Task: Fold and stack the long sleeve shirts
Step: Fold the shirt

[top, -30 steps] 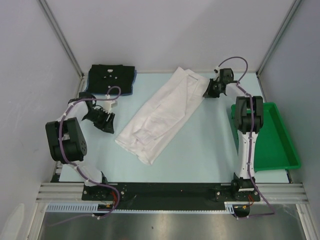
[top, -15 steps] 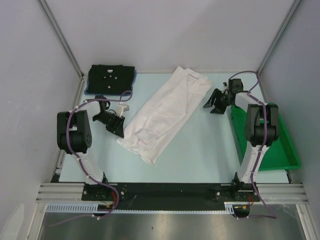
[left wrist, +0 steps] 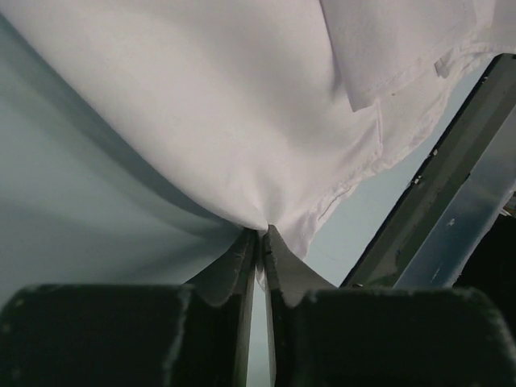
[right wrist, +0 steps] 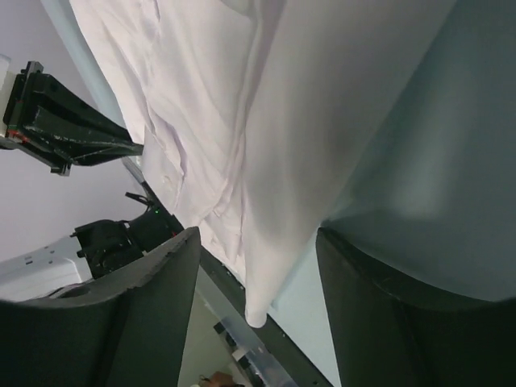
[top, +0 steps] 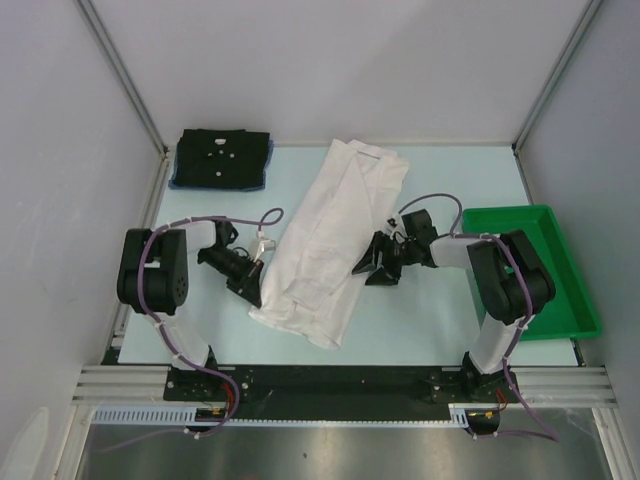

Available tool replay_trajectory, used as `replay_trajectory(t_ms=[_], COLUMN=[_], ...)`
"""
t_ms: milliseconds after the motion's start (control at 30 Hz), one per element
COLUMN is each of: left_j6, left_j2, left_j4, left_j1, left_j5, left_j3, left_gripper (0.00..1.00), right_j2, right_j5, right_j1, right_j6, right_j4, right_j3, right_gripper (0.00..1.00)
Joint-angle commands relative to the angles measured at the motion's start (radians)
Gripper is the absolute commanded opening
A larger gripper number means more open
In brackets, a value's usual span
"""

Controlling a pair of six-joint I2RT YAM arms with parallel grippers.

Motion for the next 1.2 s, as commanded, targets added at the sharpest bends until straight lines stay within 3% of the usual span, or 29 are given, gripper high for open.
replay_trajectory(t_ms=[0, 33, 133, 333, 500, 600, 633, 733, 833, 1000, 1033, 1100, 1167], left_j6=[0.041, 0.044, 0.071, 0.087, 0.073, 0.050, 0.038, 0.030, 0.077, 0.246, 0.275, 0.348, 0.405], left_j2=[-0.042, -0.048, -0.078, -0.096, -0.064, -0.033, -0.026, -0.022, -0.051, -0.209, -0.249, -0.383, -0.470], left_j4=[0.018, 0.018, 0.018, 0.044, 0.064, 0.063, 0.061, 0.029, -0.076, -0.204, -0.195, -0.146, -0.048], left_j1=[-0.001, -0.002, -0.021, -0.206, -0.355, -0.407, -0.416, -0.426, -0.426, -0.389, -0.374, -0.315, -0.297], left_j5=[-0.020, -0.017, -0.009, -0.028, -0.009, 0.017, 0.023, 0.070, 0.142, 0.158, 0.150, 0.138, 0.114], left_j3=[-0.039, -0.042, -0.063, -0.106, -0.089, -0.056, -0.037, 0.001, 0.045, 0.072, 0.060, 0.032, -0.023], left_gripper=[0.20, 0.22, 0.22, 0.13, 0.10, 0.13, 0.15, 0.31, 0.43, 0.50, 0.51, 0.61, 0.76], right_j2=[0.055, 0.075, 0.075, 0.098, 0.105, 0.102, 0.099, 0.069, 0.009, -0.156, -0.240, -0.333, -0.482], right_j5=[-0.023, -0.021, 0.008, 0.091, 0.164, 0.172, 0.167, 0.120, 0.066, -0.035, -0.049, -0.067, -0.066], right_j1=[0.010, 0.004, -0.028, -0.178, -0.238, -0.256, -0.259, -0.273, -0.293, -0.310, -0.310, -0.292, -0.240], right_j6=[0.039, 0.022, -0.108, -0.366, -0.519, -0.571, -0.576, -0.605, -0.686, -0.953, -1.070, -1.232, -1.451], right_j4=[0.067, 0.003, -0.141, -0.417, -0.519, -0.545, -0.551, -0.571, -0.634, -0.807, -0.818, -0.818, -0.786], right_j3=[-0.024, -0.013, 0.010, 0.080, 0.117, 0.105, 0.105, 0.120, 0.169, 0.260, 0.264, 0.246, 0.147], right_gripper=[0.57, 0.36, 0.00, 0.00, 0.00, 0.05, 0.19, 0.44, 0.57, 0.62, 0.63, 0.65, 0.67])
